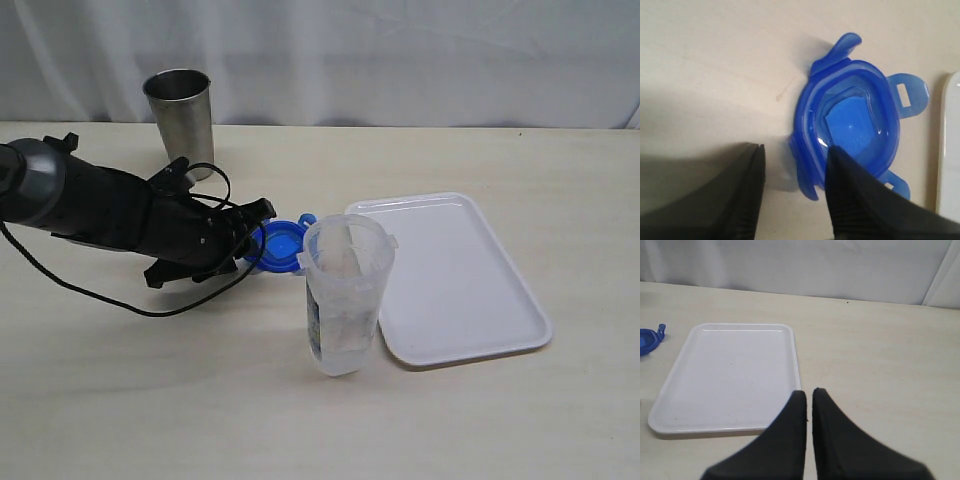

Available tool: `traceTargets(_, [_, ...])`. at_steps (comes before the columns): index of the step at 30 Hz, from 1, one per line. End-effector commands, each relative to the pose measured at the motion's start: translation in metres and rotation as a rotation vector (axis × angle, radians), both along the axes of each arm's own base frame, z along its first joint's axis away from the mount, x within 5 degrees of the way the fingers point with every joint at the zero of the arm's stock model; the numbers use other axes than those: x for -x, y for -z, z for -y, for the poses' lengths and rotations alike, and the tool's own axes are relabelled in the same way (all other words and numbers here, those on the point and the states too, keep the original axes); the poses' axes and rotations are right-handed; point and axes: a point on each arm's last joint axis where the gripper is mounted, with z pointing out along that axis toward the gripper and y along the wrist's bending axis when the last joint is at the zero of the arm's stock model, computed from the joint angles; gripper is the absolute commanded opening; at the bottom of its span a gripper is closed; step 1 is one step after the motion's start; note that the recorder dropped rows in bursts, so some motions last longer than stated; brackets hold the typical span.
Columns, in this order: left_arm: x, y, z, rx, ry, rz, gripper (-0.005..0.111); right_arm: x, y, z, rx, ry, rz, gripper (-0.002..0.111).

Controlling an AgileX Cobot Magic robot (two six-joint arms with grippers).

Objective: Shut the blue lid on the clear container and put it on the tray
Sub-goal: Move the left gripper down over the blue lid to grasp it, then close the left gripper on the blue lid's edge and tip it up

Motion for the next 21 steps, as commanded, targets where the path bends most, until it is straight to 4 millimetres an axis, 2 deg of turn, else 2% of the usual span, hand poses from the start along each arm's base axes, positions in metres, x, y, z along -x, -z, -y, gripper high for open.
traceTargets(1, [-0.0013, -0.0019, 0.0021, 0.019, -0.020, -0.003, 0.037, 0.0001, 0.0002, 0.0003, 0.004, 0.004, 0.005, 0.005])
traceTargets(6, [0.0000, -0.0024, 0.0049, 0.049, -0.022, -0.018, 0.037, 0.0001, 0.0002, 0.0003, 0.004, 0.004, 0.005, 0.005])
traceTargets(18, [0.0010, -0.0010, 0.0055, -0.008, -0.048, -0.003, 0.037, 0.0001, 0.0002, 0.0003, 0.004, 0.004, 0.005, 0.005])
traceTargets(20, [0.0010, -0.0010, 0.0055, -0.006, -0.050, -0.004, 0.033, 0.0001, 0.0002, 0.0003, 0.004, 0.004, 0.005, 0.005])
traceTargets(21, [0.0010, -0.0010, 0.0057, -0.005, -0.049, -0.005, 0.027, 0.0001, 0.0002, 0.0003, 0.004, 0.004, 0.005, 0.005])
